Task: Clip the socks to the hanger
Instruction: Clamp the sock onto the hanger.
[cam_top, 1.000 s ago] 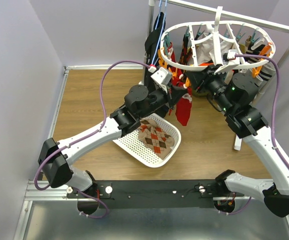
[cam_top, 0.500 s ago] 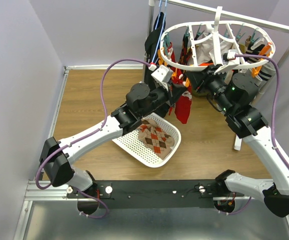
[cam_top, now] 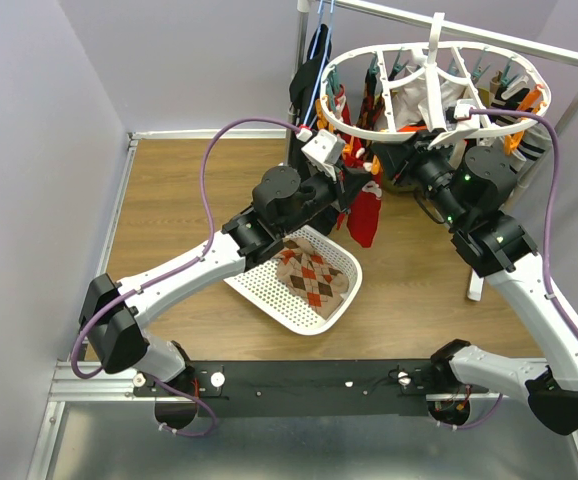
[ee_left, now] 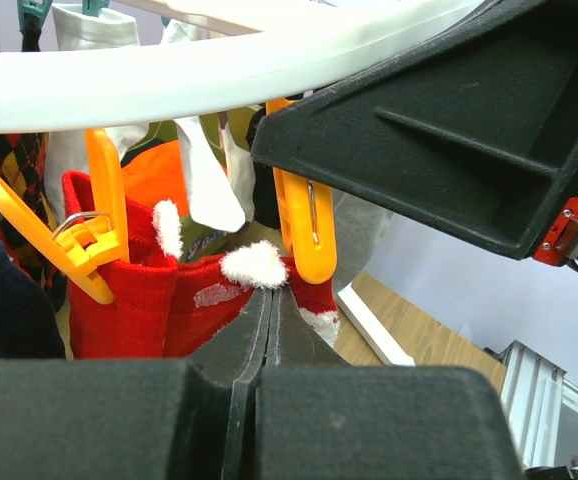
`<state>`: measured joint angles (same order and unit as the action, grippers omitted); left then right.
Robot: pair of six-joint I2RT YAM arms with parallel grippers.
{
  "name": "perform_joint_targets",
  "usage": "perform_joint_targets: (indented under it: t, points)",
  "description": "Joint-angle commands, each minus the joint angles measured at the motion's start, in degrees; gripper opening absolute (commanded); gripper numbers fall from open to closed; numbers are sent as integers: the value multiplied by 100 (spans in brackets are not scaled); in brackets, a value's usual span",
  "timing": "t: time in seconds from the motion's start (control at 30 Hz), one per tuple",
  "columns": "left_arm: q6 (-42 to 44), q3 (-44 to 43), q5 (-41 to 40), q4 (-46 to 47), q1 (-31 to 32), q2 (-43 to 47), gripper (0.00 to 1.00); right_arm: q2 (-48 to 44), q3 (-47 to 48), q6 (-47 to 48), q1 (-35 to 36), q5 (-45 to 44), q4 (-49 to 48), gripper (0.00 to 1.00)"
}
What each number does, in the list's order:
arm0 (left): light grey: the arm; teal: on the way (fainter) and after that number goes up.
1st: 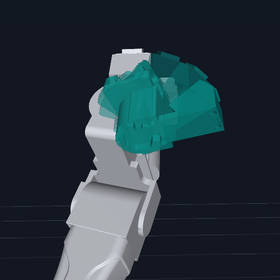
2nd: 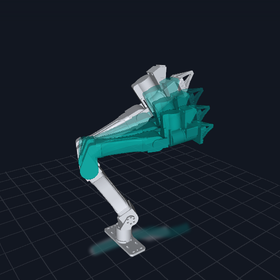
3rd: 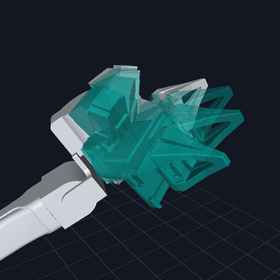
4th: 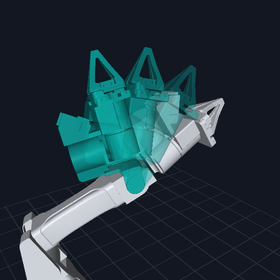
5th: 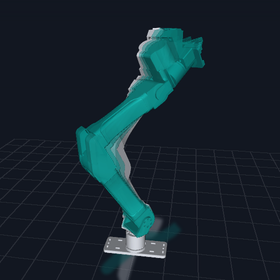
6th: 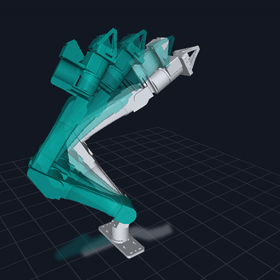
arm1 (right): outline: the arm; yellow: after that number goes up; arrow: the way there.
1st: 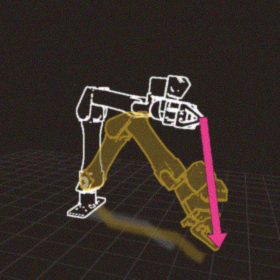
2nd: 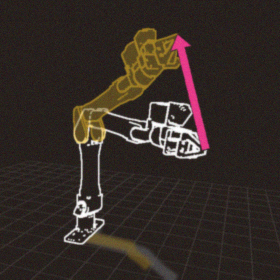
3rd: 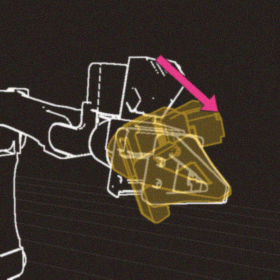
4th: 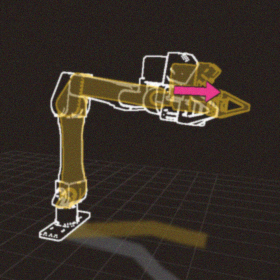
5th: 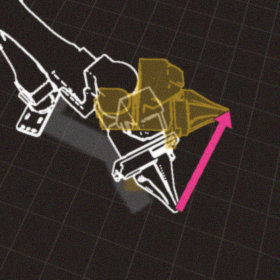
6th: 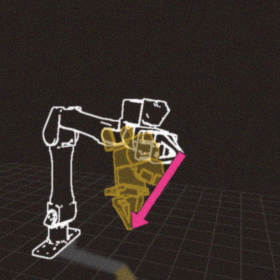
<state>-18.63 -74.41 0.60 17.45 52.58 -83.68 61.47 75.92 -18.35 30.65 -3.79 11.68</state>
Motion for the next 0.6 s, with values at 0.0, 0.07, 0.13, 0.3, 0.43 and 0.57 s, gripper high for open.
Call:
perform_joint_targets:
  t: [0.0,0.07,0.13,0.3,0.43,0.57]
  points:
    - [9,-100,-130,39,-11,132,0,-21,-16,191,2,-139,212,18]
    - [18,-91,-130,48,-11,141,0,-21,-16,183,2,-157,212,18]
    - [52,-82,-104,39,-11,150,0,-21,-16,183,2,-192,212,17]
    - [62,67,89,118,-11,246,0,-12,11,218,-7,-245,238,17]
    - [88,225,98,232,-11,370,0,-4,28,244,-7,-280,247,17]
    - [141,190,221,224,-11,361,0,5,37,244,2,-297,247,17]
